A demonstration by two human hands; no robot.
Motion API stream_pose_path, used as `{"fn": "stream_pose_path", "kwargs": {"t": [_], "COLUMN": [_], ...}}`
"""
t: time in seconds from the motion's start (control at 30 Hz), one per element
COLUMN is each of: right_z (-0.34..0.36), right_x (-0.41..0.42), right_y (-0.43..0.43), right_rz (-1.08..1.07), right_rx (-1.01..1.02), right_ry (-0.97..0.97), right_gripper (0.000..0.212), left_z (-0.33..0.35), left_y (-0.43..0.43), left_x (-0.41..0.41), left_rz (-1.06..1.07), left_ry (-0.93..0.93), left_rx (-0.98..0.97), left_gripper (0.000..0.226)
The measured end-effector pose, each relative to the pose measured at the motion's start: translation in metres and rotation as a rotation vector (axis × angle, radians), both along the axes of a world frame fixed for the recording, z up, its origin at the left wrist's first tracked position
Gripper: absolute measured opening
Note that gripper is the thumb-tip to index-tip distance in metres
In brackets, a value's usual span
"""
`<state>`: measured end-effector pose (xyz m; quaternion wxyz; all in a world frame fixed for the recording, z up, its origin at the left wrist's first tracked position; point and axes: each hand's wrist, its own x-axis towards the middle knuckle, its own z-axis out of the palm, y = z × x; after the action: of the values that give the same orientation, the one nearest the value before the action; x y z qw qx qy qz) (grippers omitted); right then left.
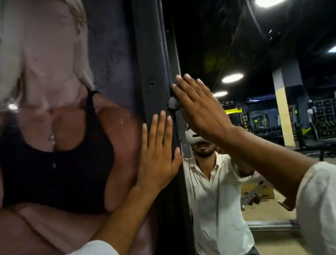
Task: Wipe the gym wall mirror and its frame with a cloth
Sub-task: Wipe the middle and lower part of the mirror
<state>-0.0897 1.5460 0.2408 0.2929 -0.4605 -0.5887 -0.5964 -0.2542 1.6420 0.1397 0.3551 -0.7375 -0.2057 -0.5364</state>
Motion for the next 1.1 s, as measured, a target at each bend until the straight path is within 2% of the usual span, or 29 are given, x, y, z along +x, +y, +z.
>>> {"fn": "stream_pose_path", "kwargs": {"t": [0.17, 0.3, 0.37, 0.47, 0.57, 0.63, 0.77, 0.83, 0.93, 1.0, 1.03, 1.1], "right_z": [-0.016, -0.075, -0.096, -0.069, -0.023, -0.022, -0.08, -0.12, -0.168, -0.16, -0.145, -0.107], "right_x": [-0.017, -0.011, -0.003, 0.012, 0.009, 0.0, -0.005, 0.003, 0.021, 0.035, 0.039, 0.037], "right_y": [0.011, 0.004, -0.003, -0.01, -0.015, -0.012, -0.006, -0.011, -0.027, -0.036, -0.039, -0.04], "right_rz": [0.058, 0.066, 0.043, -0.046, -0.034, -0.013, 0.029, 0.025, -0.067, -0.143, -0.168, -0.177], "right_rx": [0.017, -0.067, -0.143, -0.176, -0.083, -0.046, -0.074, -0.144, -0.307, -0.382, -0.381, -0.297], "right_ry": [0.076, 0.017, -0.074, -0.174, 0.001, 0.073, 0.069, 0.024, -0.207, -0.333, -0.321, -0.17], "right_gripper": [0.056, 0.064, 0.067, 0.07, 0.063, 0.062, 0.065, 0.073, 0.076, 0.071, 0.068, 0.066], "left_z": [-0.001, -0.008, -0.009, -0.008, -0.009, -0.01, -0.011, -0.013, -0.016, -0.018, -0.018, -0.019], "left_y": [0.005, 0.01, 0.01, 0.009, 0.01, 0.01, 0.01, 0.01, 0.009, 0.008, 0.008, 0.008], "left_x": [-0.001, -0.002, -0.003, -0.003, -0.003, -0.003, -0.004, -0.004, -0.005, -0.004, -0.003, -0.003], "left_rz": [-0.078, -0.168, -0.196, -0.207, -0.205, -0.201, -0.199, -0.198, -0.166, -0.152, -0.163, -0.19], "left_ry": [-0.01, -0.039, -0.038, -0.032, -0.034, -0.04, -0.034, -0.019, 0.024, 0.045, 0.045, 0.037], "left_rx": [0.023, 0.022, 0.009, 0.013, 0.01, 0.02, 0.043, 0.065, 0.114, 0.127, 0.122, 0.109], "left_gripper": [0.076, 0.072, 0.072, 0.072, 0.074, 0.074, 0.074, 0.075, 0.078, 0.077, 0.076, 0.072]}}
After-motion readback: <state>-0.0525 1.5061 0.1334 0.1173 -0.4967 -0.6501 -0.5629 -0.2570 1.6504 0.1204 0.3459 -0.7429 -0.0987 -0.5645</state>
